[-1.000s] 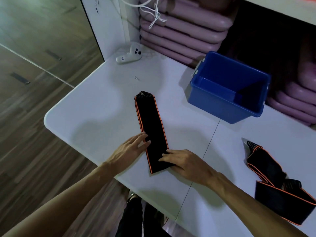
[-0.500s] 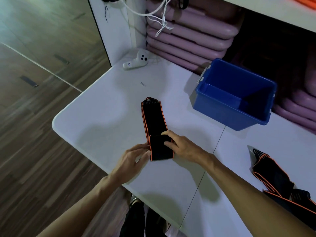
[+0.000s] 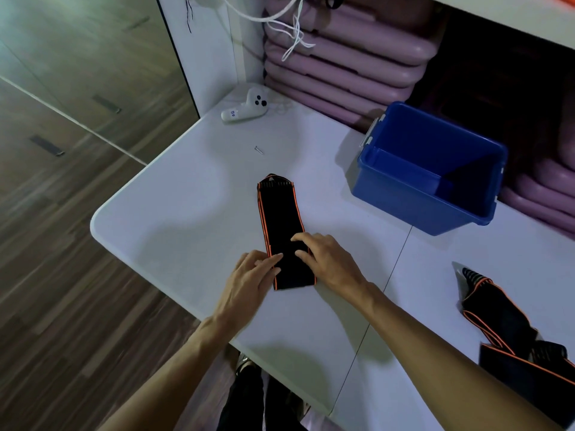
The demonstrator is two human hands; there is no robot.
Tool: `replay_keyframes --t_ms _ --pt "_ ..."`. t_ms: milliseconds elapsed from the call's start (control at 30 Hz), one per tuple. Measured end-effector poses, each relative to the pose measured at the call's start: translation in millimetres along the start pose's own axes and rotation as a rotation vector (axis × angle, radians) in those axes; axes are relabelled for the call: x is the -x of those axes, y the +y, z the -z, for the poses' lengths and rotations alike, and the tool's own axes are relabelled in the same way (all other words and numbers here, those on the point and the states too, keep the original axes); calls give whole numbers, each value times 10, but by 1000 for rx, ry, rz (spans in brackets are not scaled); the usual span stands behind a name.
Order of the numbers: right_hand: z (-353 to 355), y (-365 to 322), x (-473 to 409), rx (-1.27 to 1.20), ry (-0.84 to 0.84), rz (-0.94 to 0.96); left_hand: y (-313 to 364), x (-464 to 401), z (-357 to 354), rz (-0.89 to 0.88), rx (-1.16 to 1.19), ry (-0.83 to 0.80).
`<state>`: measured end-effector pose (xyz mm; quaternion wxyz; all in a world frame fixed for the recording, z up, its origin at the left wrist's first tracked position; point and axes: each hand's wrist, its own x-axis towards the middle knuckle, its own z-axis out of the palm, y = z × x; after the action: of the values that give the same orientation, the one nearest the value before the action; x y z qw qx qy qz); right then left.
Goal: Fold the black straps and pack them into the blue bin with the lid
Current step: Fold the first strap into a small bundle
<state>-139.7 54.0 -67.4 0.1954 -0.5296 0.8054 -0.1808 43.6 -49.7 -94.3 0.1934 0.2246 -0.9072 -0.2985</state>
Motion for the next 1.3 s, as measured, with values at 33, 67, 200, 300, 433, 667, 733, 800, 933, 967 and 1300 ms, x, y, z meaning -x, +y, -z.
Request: replay_keyframes --t_ms 33,67,200,300,433,667,733,800,933,967,1300 --pt "-17 7 14 18 15 -12 -20 -23 15 -22 -47 -7" --pt "-24 8 30 26 34 -25 -42 -52 32 -48 -93 -28" --pt "-16 -27 87 0 121 -4 -128 -152 69 -139 -230 -208" --pt "-63 19 223 189 165 183 -171 -233 114 -137 -296 -258" --pt "-164 173 425 301 96 326 -125 -319 169 -162 -347 -254" --pt "-122 286 361 299 -17 338 -91 -423 269 -280 -443 -345" --pt "-98 323 299 277 -28 372 -104 -434 331 -368 -441 -400" --pt "-93 327 273 248 -35 389 -145 -346 367 -405 -408 -431" --pt "-91 317 256 252 22 417 -174 -218 328 -342 -376 -414" --pt "-82 318 245 256 34 421 -166 -220 297 -340 -365 -384" --pt "116 8 31 -373 8 2 25 -314 249 122 126 -212"
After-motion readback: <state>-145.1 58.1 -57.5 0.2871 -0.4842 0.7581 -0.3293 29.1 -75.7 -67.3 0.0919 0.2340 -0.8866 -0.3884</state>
